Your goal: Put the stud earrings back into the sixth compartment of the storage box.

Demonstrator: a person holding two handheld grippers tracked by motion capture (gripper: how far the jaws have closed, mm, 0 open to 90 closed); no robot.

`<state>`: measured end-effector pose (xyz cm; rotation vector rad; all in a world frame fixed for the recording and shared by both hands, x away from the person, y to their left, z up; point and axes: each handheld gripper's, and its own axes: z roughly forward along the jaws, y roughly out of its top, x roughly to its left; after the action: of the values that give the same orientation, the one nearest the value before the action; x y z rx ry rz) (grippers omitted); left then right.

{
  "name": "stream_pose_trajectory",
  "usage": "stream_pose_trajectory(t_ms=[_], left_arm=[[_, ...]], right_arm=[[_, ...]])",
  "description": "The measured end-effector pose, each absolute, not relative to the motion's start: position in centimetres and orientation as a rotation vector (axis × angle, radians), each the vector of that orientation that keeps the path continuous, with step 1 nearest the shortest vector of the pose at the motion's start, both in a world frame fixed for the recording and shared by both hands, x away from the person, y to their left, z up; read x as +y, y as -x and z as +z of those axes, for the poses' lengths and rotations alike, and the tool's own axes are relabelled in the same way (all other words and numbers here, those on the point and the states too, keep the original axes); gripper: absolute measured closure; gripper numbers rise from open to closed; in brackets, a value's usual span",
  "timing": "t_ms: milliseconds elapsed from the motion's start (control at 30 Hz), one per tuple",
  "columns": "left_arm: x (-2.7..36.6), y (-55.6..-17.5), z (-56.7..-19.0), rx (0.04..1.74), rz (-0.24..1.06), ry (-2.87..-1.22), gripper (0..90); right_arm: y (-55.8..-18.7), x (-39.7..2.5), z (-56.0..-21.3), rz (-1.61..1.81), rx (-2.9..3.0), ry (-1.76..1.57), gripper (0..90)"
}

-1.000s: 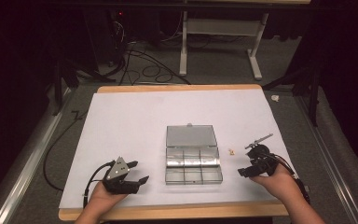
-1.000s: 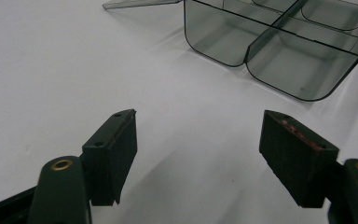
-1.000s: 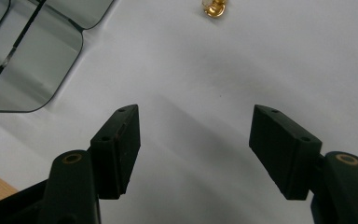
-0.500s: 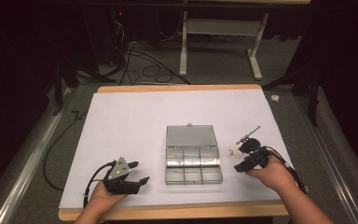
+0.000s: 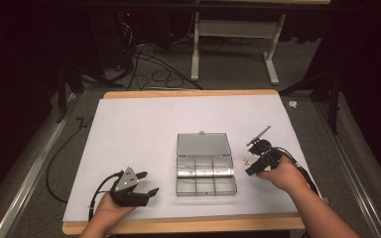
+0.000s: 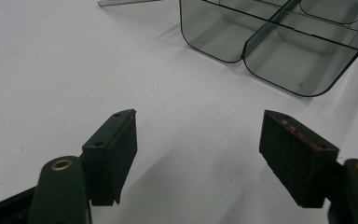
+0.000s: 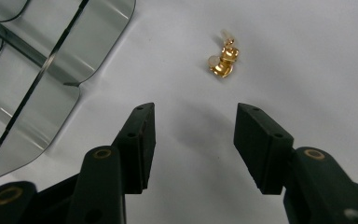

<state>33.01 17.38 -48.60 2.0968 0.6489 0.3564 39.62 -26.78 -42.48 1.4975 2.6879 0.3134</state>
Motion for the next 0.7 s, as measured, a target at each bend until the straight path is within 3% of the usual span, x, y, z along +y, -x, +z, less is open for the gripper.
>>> stream_pose_trajectory(t_ms=[400,700], left_arm=[[17.4,-33.0,-48.6,0.647,0.359,-2.1,28.4],[17.4,-33.0,-48.6,0.645,0.357,-2.101,28.4]], right_arm=[[-41.1,-26.4,-43.1,0.297,2.684,-1.49,58.2],[-42.3,-25.9,-42.8,0.311,2.682,-1.474,69.0]])
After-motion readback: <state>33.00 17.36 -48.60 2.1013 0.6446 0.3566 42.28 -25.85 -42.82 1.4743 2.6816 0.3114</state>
